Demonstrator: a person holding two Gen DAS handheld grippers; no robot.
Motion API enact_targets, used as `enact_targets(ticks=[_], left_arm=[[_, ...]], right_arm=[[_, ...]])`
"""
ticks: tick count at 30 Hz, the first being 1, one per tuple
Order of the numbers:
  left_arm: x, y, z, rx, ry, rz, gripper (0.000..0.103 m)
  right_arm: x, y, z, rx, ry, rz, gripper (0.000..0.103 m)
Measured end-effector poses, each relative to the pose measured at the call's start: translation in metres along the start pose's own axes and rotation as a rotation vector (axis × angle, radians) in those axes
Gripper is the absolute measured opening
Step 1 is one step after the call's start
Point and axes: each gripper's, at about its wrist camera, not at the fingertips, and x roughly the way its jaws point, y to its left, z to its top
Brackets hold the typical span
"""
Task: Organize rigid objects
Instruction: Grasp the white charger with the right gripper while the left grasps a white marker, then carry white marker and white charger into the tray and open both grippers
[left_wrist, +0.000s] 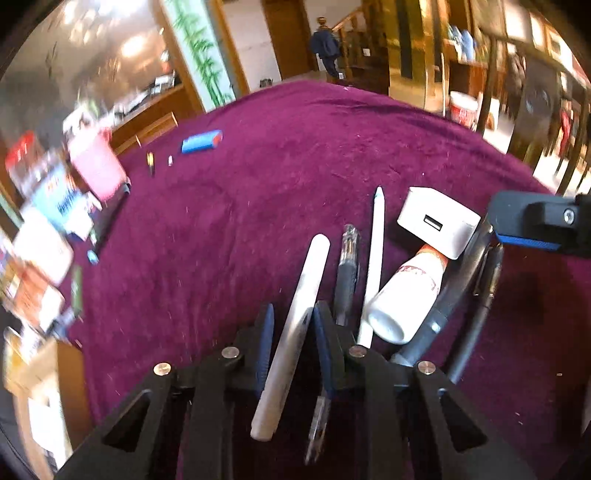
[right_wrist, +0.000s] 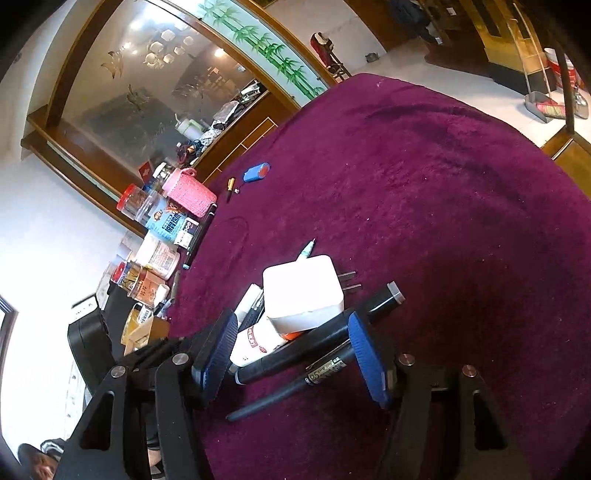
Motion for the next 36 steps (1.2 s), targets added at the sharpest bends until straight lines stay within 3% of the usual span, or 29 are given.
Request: enact_targets(ticks=[2,6,17,20,22,30,31,32,36], left_arm=[[0.0,-0.002,0.003,-0.01,0.01,0.004,0.014],[-0.015,0.014,-0.005,-0.115,-0.014,-0.082,0.012],[-0.146,0.063,-0.083,-0.34,-0.197,-0.196,0.012],[-0.174,0.078,-0.104,-0.369,-0.232,-0.182,0.012],[-0.184,0.089,-0.115,-0.389,-0.238,-0.15,0.012],[-0.2,0.159,-0.19,-0.621,-0.194,-0.071,0.012],[-0.199,0.168,-0.2,-0.654,-0.184,-0.06,0.012],[-0.201,0.177,-0.211,-0.687,-0.173,-0.047,0.012],[-0.2,0.206,-0.24,-0.768,-0.127,0.017,0.012]], right_arm=[[0.001,-0.001,0.0,-0.001,0.001,-0.012,0.067],[0.0,-0.005,0.001,0.005,-0.01,-0.028,0.067],[0.001,-0.002,0.004,-0.028,-0.015,-0.056,0.066],[0.003,0.007,0.01,-0.066,-0.01,-0.111,0.07],[0.011,0.014,0.017,-0.096,0.017,-0.156,0.082],[0.059,0.032,0.029,-0.222,0.142,-0.28,0.082],[0.06,0.033,0.028,-0.233,0.143,-0.294,0.074],[0.059,0.033,0.027,-0.24,0.138,-0.315,0.073],[0.05,0.031,0.025,-0.228,0.132,-0.287,0.072]])
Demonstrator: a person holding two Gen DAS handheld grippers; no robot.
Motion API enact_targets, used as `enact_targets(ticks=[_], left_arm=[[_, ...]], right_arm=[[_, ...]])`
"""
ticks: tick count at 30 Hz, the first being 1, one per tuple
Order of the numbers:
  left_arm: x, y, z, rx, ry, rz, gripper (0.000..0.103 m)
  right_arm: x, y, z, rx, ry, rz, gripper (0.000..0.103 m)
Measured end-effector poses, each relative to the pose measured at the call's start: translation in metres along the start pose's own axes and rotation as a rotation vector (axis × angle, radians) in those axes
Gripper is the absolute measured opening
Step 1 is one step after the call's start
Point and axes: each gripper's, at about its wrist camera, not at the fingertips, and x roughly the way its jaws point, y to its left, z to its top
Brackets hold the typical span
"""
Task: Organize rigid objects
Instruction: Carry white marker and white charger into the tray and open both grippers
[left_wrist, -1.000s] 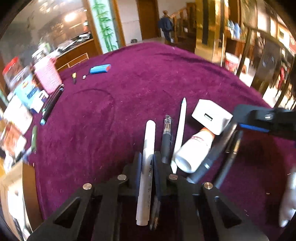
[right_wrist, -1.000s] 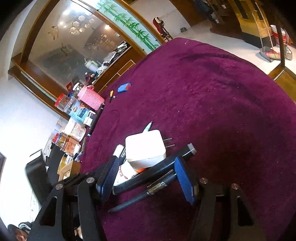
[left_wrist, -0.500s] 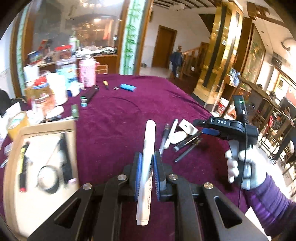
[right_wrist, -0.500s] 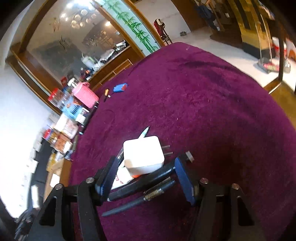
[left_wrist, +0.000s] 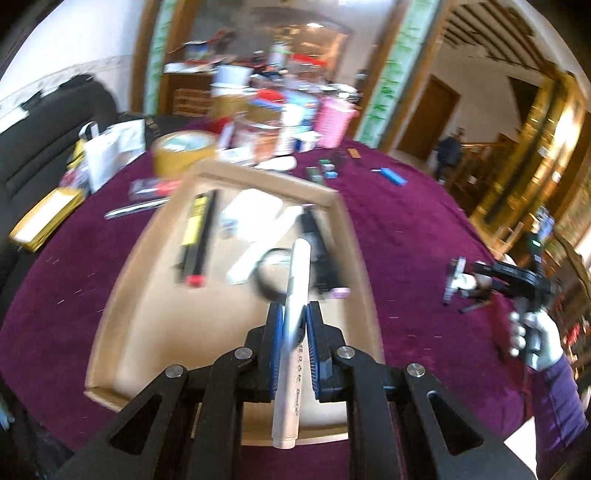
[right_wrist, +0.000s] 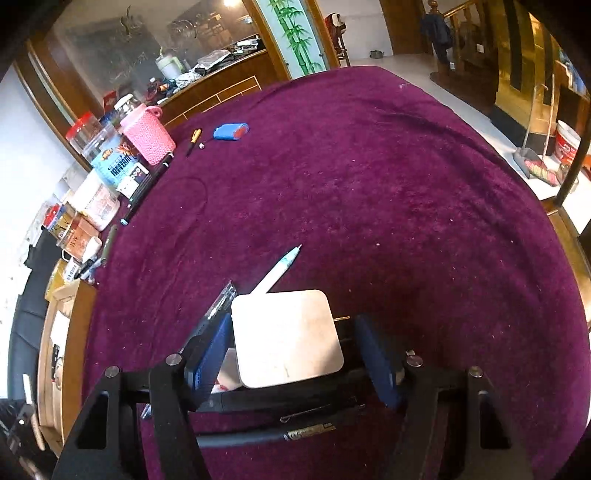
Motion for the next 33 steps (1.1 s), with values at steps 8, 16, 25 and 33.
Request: enact_targets(ticks=[8,16,25,33], left_arm=[[0.033,0.035,0.009,-0.058,0.099,0.124,0.013],[0.06,0.052,0.015,-0.044,0.153,0.176,0.038],[-0.012,0.064,0.002,-0.108,-0.035,0.103,0.06],[-0.06,0.099,-0.017,-0.194,-0.132,0.109,0.067]], right_arm=[[-0.04,0.035,-0.003,-0.035,-0.075,0.087,0.057],[-0.064,0.132,-0.029,-0.202,-0.051,0.264,0.058],[-0.034,0.277,-0.099,-0.458,0.116,0.442,0.058],[0.018,0.357,-0.162,-0.641,0.208,0.389,0.059]])
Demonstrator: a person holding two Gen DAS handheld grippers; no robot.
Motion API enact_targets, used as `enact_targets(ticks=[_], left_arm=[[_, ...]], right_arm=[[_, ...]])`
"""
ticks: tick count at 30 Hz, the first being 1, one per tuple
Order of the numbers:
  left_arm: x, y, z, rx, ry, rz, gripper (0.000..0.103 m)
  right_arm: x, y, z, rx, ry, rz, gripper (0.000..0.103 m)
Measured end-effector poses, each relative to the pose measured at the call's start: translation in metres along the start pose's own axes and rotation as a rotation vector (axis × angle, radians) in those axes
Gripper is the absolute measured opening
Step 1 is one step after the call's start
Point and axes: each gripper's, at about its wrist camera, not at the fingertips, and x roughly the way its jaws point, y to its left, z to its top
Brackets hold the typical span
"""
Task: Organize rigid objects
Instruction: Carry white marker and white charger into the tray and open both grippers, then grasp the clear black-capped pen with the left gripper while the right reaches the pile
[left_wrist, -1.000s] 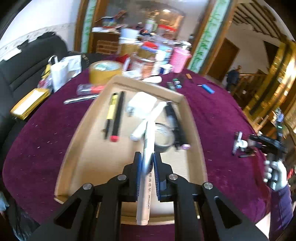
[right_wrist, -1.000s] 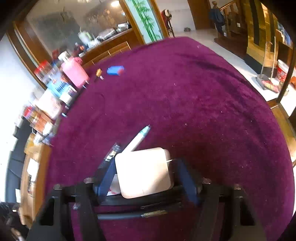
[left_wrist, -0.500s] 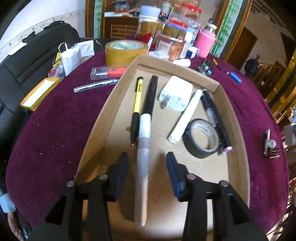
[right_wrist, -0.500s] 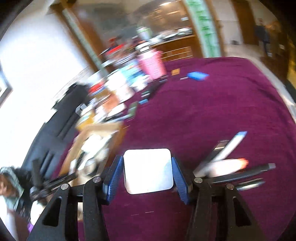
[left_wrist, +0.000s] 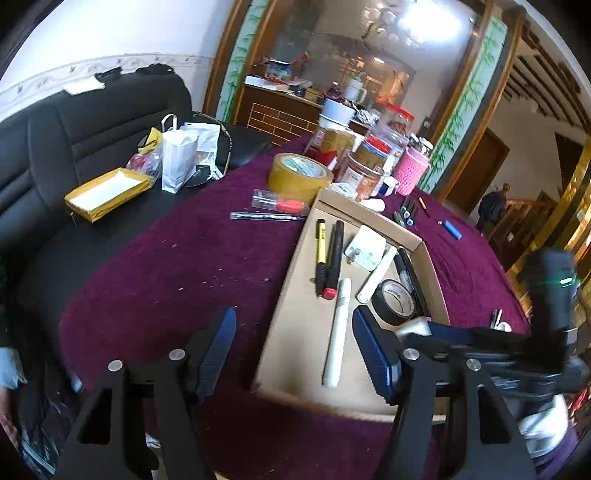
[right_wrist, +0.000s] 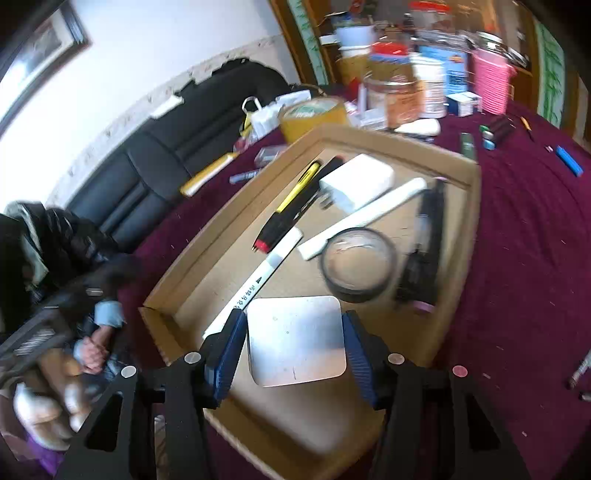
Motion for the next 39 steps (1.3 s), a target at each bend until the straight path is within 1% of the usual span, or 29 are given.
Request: enact_targets(ticks=[3,5,6,8,10,11,14,16,17,18,19,20,21,23,24,26,27,28,29,30,31,32,33,34,35,36,37,38,39], left_arm=[[-0.005,0.009,-0.001,-0.025,-0.012,-0.008,0.075],[-0.008,0.012,-0.001,-0.038,-0.018,-0.017,0.077],[-0.008,0.013,-0.001,-0.046,-0.022,-0.026,0.077],[-0.009,0.012,-0.001,-0.052,-0.024,-0.041,0.078],[-0.01,0.005,-0.001,-0.05,-0.028,-0.075,0.078],[-0.01,0.001,-0.001,-0.042,-0.029,-0.088,0.078],[-0.01,-0.02,-0.004,0.008,-0.029,-0.123,0.078],[-0.01,-0.034,-0.006,0.037,-0.031,-0.144,0.078],[-0.011,-0.043,-0.008,0.053,-0.036,-0.16,0.078],[-0.012,-0.051,-0.01,0.065,-0.041,-0.172,0.078],[-0.012,-0.058,-0.012,0.079,-0.042,-0.185,0.078],[-0.012,-0.067,-0.014,0.094,-0.04,-0.198,0.078],[-0.011,-0.075,-0.016,0.108,-0.035,-0.21,0.078],[-0.008,-0.092,-0.019,0.136,-0.017,-0.241,0.078],[-0.008,-0.098,-0.021,0.146,-0.01,-0.251,0.078],[-0.007,-0.116,-0.026,0.183,0.006,-0.277,0.078],[-0.007,-0.123,-0.028,0.199,0.011,-0.285,0.078],[-0.007,-0.132,-0.031,0.222,0.017,-0.296,0.078],[-0.008,-0.139,-0.033,0.238,0.021,-0.302,0.078],[-0.008,-0.145,-0.034,0.252,0.025,-0.308,0.078],[-0.01,-0.148,-0.037,0.26,0.028,-0.312,0.078],[-0.011,-0.153,-0.038,0.272,0.032,-0.321,0.078],[-0.011,-0.156,-0.039,0.282,0.034,-0.325,0.078],[-0.011,-0.159,-0.04,0.289,0.035,-0.323,0.078],[-0.011,-0.16,-0.041,0.293,0.038,-0.322,0.078],[-0.011,-0.161,-0.042,0.296,0.041,-0.322,0.078],[-0.01,-0.163,-0.043,0.296,0.047,-0.324,0.078],[-0.009,-0.165,-0.044,0.298,0.054,-0.329,0.078],[-0.008,-0.167,-0.044,0.299,0.06,-0.332,0.078]], right_arm=[[0.011,0.004,-0.001,0.002,0.009,0.001,0.06],[0.007,0.001,0.001,0.023,-0.002,0.03,0.064],[0.001,-0.001,0.002,0.029,-0.014,0.03,0.067],[-0.021,-0.009,-0.001,0.039,-0.063,0.013,0.068],[-0.042,-0.02,-0.003,0.061,-0.114,-0.014,0.077],[-0.054,-0.03,-0.006,0.082,-0.139,-0.031,0.077],[-0.091,-0.076,-0.021,0.173,-0.196,-0.094,0.078],[-0.113,-0.114,-0.036,0.251,-0.227,-0.154,0.078],[-0.126,-0.141,-0.044,0.304,-0.24,-0.201,0.078],[-0.135,-0.157,-0.05,0.339,-0.246,-0.229,0.078],[-0.15,-0.185,-0.06,0.406,-0.261,-0.274,0.078],[-0.158,-0.201,-0.065,0.445,-0.267,-0.297,0.078],[-0.168,-0.225,-0.071,0.495,-0.263,-0.333,0.078],[-0.177,-0.255,-0.076,0.553,-0.242,-0.39,0.078],[-0.18,-0.269,-0.077,0.577,-0.238,-0.406,0.078],[-0.18,-0.292,-0.077,0.616,-0.225,-0.401,0.078],[-0.175,-0.301,-0.074,0.632,-0.205,-0.406,0.075],[-0.172,-0.306,-0.072,0.639,-0.194,-0.417,0.067],[-0.164,-0.311,-0.068,0.637,-0.168,-0.441,0.061],[-0.156,-0.315,-0.066,0.631,-0.14,-0.455,0.05],[-0.143,-0.318,-0.062,0.629,-0.097,-0.456,0.046],[-0.139,-0.32,-0.062,0.635,-0.077,-0.446,0.047],[-0.135,-0.318,-0.059,0.632,-0.081,-0.466,0.046],[-0.131,-0.315,-0.055,0.622,-0.085,-0.468,0.046],[-0.127,-0.313,-0.052,0.622,-0.08,-0.445,0.045],[-0.125,-0.31,-0.049,0.618,-0.088,-0.446,0.039],[-0.12,-0.305,-0.046,0.606,-0.091,-0.43,0.027],[-0.119,-0.301,-0.046,0.594,-0.098,-0.424,0.02],[-0.117,-0.294,-0.042,0.565,-0.098,-0.43,0.018]])
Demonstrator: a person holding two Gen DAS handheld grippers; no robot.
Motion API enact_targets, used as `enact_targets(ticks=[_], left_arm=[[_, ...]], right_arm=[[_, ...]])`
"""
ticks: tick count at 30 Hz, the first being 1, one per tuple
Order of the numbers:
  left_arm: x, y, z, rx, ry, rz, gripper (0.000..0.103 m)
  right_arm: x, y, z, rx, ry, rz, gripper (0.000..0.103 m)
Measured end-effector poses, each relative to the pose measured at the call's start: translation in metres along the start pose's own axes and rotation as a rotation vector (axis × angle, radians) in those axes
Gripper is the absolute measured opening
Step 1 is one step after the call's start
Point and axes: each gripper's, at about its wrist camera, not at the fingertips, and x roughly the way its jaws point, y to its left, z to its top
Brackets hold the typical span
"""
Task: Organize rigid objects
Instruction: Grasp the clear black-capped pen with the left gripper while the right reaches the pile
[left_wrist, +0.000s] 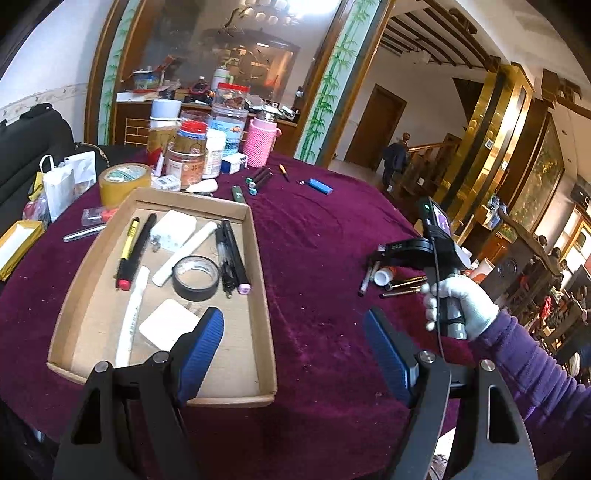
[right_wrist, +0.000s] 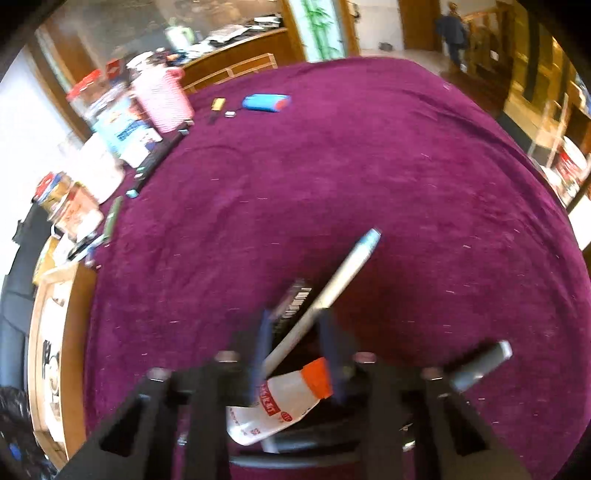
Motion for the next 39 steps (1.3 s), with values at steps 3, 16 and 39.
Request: enact_targets(ticks=[3,16,39], left_arm=[[0.006,-0.01,0.001,0.017,0.019,-0.017,0.078],[0.094,-0.102,0.012,0.178,0.16,-0.106,0.078],[0.256,-0.131,0.015,0.303,0.332,-0.075,0.016]], right_arm=[[-0.001,0.018,-0.009,-0.076,-0.005,-0.008,0.018],[-0.029,-0.052,-0.047,-0.013,-0.051,0.05,0.004],[-0.026,-0.089,-0.053,0.172,-0.081,0.309,0.004]])
